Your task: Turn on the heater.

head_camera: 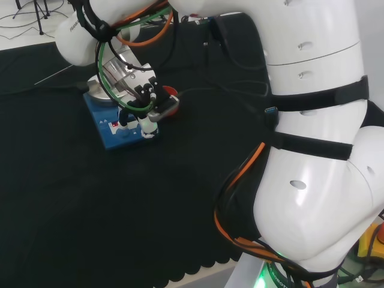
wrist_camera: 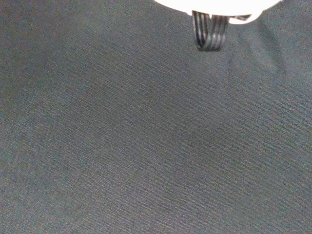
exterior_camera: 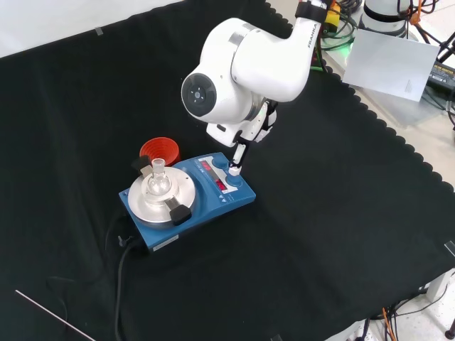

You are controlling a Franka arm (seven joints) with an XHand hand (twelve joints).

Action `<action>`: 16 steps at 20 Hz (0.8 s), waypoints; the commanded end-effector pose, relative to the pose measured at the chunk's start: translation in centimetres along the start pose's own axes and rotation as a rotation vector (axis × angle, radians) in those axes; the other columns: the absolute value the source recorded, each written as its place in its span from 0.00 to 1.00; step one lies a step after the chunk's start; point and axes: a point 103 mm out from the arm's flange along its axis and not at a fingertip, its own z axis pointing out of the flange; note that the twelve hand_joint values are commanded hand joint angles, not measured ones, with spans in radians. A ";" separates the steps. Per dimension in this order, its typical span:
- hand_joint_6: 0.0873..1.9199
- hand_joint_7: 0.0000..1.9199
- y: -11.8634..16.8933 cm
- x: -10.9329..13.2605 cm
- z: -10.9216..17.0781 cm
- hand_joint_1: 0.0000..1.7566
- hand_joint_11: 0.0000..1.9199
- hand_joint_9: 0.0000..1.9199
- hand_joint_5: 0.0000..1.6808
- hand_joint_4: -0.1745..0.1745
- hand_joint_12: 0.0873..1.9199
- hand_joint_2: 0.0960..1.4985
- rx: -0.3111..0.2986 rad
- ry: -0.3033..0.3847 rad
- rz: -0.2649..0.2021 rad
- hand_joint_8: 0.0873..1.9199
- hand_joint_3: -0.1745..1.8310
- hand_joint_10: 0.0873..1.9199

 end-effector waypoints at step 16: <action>0.00 0.87 0.5 0.1 0.3 0.83 0.86 0.94 0.21 0.46 0.73 0.41 0.021 0.031 -0.008 0.97 0.62 0.90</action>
